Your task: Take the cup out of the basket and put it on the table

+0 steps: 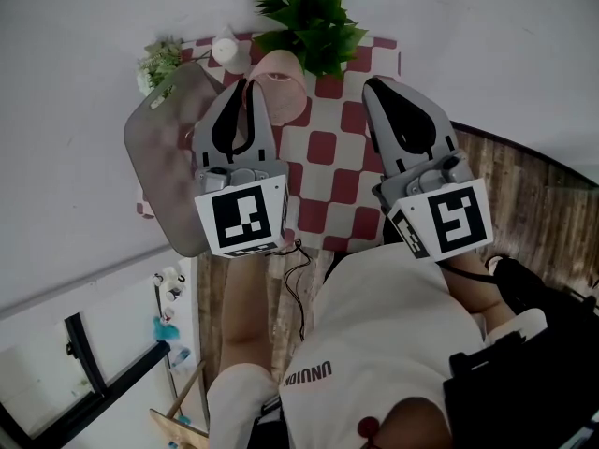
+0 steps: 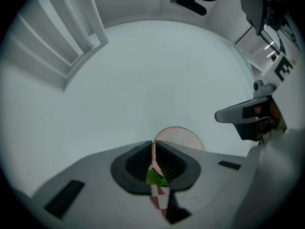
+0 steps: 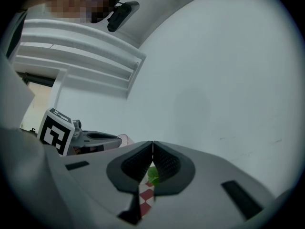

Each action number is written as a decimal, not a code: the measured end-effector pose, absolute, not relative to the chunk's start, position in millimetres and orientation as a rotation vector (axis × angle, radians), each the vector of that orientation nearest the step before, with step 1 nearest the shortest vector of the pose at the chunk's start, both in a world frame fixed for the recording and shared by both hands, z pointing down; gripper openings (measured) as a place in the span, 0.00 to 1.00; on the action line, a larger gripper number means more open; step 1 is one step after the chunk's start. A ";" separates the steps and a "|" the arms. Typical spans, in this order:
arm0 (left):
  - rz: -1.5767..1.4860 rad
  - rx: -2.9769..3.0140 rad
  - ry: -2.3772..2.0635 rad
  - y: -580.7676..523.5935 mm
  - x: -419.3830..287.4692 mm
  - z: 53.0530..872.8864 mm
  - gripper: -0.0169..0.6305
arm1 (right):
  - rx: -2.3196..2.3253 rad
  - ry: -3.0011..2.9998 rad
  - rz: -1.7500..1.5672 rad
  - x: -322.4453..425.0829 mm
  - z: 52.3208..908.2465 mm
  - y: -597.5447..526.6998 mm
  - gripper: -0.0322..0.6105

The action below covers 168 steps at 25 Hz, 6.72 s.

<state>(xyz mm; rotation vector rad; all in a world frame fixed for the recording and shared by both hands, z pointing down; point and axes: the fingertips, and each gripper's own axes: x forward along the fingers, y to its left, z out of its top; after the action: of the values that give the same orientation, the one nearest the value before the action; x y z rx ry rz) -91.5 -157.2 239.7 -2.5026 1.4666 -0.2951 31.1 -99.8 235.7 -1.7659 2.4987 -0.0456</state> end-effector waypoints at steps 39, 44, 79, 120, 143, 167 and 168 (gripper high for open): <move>-0.474 -2.751 1.213 -158.4 6.7 311.7 0.08 | -2.005 2.335 -0.068 97.2 247.6 -95.8 0.08; -0.487 -2.770 1.220 -160.1 12.6 319.4 0.08 | -2.018 2.332 -0.080 102.0 250.1 -96.8 0.08; -0.746 -2.911 1.231 -164.2 28.2 407.2 0.08 | -2.048 2.331 -0.129 114.8 264.3 -104.4 0.08; -1.110 -2.972 1.251 -153.4 21.0 498.5 0.08 | -2.057 2.329 -0.156 119.8 272.2 -104.3 0.08; -1.268 -2.984 1.256 -141.1 11.5 532.1 0.08 | -2.055 2.339 -0.160 117.5 273.5 -106.1 0.08; -1.297 -2.950 1.194 -142.9 20.2 531.5 0.08 | -2.058 2.344 -0.156 118.0 272.7 -107.2 0.08; -1.291 -2.953 1.193 -143.0 21.0 531.0 0.08 | -2.057 2.345 -0.156 118.2 272.8 -107.3 0.08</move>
<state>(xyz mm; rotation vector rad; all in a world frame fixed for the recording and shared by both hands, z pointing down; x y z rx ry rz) 21.0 -143.0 531.0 -2.9530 1.1929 -1.2912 118.2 -107.3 272.8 -2.0568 2.3446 -0.1557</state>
